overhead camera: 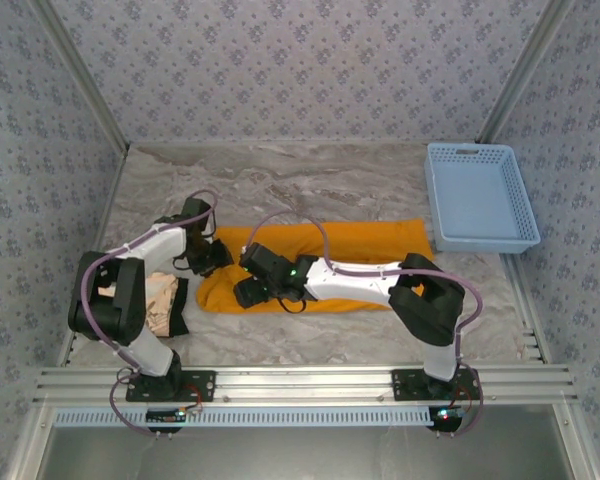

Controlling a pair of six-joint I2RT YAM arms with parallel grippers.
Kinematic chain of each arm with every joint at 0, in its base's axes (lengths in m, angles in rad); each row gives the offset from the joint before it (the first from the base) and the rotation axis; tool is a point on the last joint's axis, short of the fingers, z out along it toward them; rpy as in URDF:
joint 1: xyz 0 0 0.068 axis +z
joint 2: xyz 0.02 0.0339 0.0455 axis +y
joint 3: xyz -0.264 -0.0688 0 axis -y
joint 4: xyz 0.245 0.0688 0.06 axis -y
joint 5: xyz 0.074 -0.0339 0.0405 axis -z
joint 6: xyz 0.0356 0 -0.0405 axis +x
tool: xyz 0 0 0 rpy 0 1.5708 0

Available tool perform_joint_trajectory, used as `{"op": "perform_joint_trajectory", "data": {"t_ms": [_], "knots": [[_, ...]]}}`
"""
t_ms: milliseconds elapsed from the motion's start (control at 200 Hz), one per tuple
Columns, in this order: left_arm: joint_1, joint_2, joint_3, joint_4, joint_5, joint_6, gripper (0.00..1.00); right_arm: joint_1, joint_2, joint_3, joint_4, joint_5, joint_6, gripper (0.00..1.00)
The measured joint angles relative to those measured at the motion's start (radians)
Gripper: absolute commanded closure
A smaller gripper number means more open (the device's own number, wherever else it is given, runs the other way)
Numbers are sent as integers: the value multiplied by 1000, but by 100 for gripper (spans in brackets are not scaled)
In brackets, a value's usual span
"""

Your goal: Fold the inside-out t-shirt

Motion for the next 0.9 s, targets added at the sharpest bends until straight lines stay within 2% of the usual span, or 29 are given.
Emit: {"op": "perform_joint_trajectory", "data": {"t_ms": [145, 205, 575, 900], "knots": [[0, 8, -1, 16, -5, -9, 77, -17, 2, -24, 14, -3, -5, 30], [0, 9, -1, 19, -5, -7, 82, -23, 7, -23, 30, -9, -20, 30], [0, 9, -20, 47, -7, -13, 84, -25, 67, -19, 159, -115, -95, 30], [3, 8, -31, 56, -7, -18, 83, -20, 86, -19, 256, -205, -133, 34]]}}
